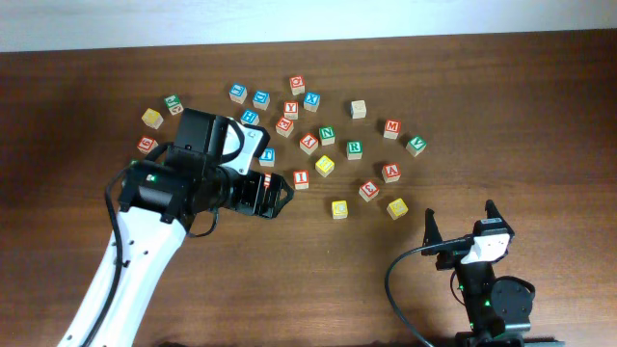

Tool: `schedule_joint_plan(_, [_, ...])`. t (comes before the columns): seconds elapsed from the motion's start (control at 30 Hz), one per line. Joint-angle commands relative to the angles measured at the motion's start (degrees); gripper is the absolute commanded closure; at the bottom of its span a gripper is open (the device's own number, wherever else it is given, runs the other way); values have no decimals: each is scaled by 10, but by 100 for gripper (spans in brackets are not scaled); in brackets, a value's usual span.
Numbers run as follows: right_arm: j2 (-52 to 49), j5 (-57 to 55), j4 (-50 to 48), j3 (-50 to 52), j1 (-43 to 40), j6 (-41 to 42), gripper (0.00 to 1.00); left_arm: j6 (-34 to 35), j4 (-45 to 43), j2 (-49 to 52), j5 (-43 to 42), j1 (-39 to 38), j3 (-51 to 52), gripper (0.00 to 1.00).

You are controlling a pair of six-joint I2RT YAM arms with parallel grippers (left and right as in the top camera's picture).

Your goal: Spell out ICRA

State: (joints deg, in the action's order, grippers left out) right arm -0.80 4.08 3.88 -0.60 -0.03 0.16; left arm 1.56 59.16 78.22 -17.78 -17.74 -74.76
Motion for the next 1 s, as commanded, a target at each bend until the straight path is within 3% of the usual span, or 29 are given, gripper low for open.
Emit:
schedule_joint_plan(0.0, [5, 1, 4, 3, -4, 1, 2, 8, 1, 1, -6, -3, -9, 1])
schedule_joint_plan(0.83, [4, 1, 4, 3, -4, 1, 2, 8, 1, 1, -7, -3, -9, 1])
schedule_joint_plan(0.97, [4, 2, 4, 3, -4, 1, 2, 8, 0, 1, -68, -3, -9, 1])
